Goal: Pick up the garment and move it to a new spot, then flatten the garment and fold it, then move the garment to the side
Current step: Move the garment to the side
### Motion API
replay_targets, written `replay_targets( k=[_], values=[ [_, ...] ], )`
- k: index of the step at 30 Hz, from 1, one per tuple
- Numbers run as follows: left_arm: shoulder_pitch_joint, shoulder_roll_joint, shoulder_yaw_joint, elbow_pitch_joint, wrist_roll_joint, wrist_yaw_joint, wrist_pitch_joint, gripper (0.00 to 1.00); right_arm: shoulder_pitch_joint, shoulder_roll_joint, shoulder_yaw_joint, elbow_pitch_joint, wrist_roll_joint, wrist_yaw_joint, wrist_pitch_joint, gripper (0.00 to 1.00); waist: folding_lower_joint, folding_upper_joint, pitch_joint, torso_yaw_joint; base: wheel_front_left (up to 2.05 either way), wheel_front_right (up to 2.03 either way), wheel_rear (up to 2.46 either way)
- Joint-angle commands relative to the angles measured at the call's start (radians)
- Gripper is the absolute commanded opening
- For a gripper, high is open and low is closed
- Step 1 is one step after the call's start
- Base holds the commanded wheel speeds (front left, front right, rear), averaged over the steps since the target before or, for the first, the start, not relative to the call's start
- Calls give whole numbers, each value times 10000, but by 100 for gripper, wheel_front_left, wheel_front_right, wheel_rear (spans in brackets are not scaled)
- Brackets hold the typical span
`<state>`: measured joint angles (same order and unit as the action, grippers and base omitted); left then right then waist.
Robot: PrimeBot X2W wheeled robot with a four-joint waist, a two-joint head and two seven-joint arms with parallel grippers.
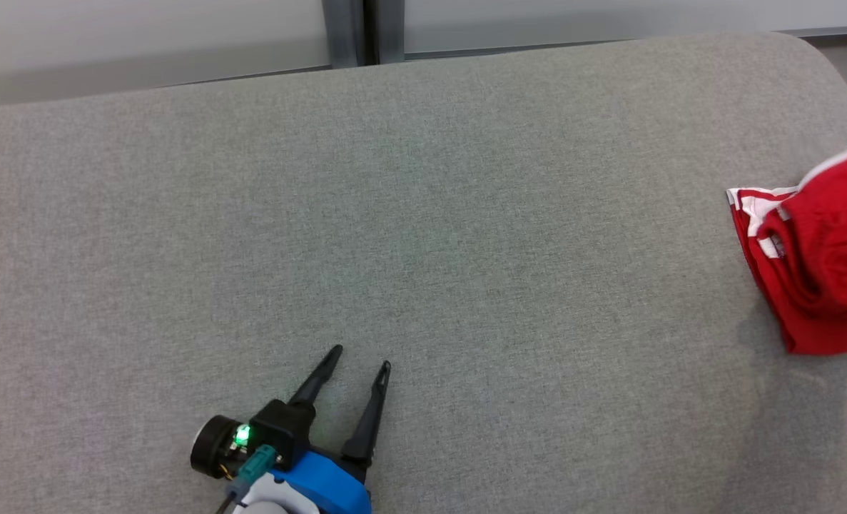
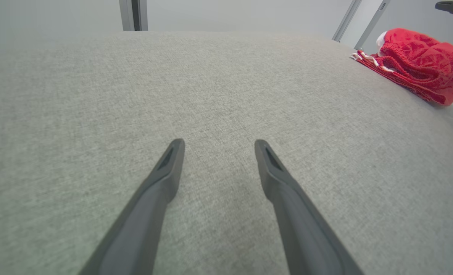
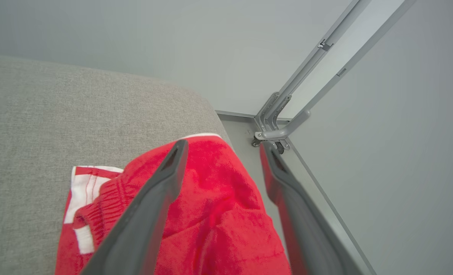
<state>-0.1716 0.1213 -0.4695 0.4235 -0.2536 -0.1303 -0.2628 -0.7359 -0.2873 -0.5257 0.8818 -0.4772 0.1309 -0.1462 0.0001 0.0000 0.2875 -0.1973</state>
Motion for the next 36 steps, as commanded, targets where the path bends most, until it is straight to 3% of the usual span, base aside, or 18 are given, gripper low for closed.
replay_targets(
  k=[1, 7, 11, 22, 28, 36],
  values=[
    [-227, -35, 207, -66, 84, -4, -28, 100, -236, 380, -303, -235, -184, -3, -371, 100, -1, 0, -52, -13, 0, 0, 0],
    [-170, -177, 1111, -114, 160, -4, -28, 100, -460, 1672, -178, -502, -35, -3, -1137, 100, -1, 0, -384, 70, 0, 0, 0],
    [-16, -288, 1963, -172, 232, 41, -28, 100, 27, 2203, 842, -1070, 794, -3, -1190, 100, -1, 0, -686, 298, 0, 0, 0],
    [632, -538, 4008, -65, 476, 137, -28, 100, 3604, 2345, 4038, -2605, 4462, -3, -1194, 100, -1, 0, -1566, 1190, 0, 0, 0],
    [1056, -648, 4682, 59, 622, 143, -28, 100, 4833, 2349, 4663, -3085, 5331, -3, -1195, 100, -1, 0, -1960, 1435, 0, 0, 0],
    [1587, -703, 4693, 187, 491, 86, -28, 100, 5701, 2350, 4685, -3370, 6002, -1, -1195, 100, -1, 0, -2476, 1694, 0, 0, 0]
  ],
)
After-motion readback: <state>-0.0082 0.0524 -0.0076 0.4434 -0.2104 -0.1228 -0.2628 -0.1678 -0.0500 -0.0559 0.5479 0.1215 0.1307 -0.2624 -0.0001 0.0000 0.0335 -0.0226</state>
